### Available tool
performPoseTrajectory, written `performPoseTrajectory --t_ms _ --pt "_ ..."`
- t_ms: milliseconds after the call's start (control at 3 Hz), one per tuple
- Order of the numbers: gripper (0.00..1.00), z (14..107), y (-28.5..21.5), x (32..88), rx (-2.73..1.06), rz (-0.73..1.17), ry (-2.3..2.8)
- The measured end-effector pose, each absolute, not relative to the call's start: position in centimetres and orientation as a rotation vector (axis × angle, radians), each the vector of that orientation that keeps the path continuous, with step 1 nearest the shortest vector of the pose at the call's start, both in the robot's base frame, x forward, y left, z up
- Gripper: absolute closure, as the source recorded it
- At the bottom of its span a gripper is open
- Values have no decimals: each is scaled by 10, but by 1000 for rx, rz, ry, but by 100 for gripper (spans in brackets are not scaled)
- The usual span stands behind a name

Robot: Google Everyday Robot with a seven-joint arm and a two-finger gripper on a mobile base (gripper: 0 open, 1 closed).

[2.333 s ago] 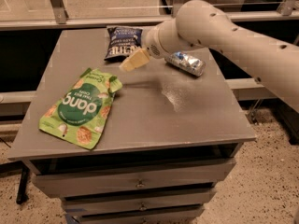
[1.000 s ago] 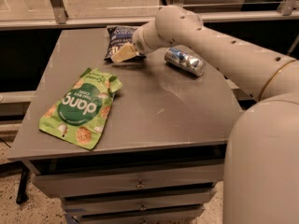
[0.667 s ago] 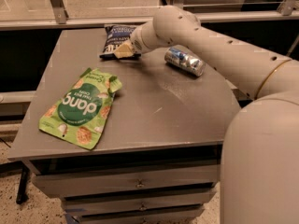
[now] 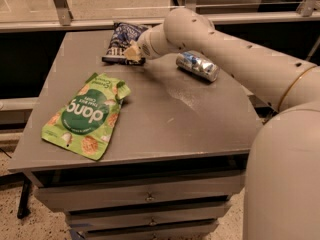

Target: Pick blue chip bag

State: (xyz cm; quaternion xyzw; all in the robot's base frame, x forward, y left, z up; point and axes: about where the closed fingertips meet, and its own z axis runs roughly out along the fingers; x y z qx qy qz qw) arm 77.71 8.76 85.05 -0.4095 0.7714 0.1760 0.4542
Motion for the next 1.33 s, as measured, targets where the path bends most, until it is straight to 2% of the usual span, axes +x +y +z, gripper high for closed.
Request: performPoseTrajectory --t_ms 333,1000,1333 --pt "100 876 92 766 -991 500 1831" --pt "100 969 96 730 -943 690 1558" --pt "100 983 111 718 -958 722 1509"
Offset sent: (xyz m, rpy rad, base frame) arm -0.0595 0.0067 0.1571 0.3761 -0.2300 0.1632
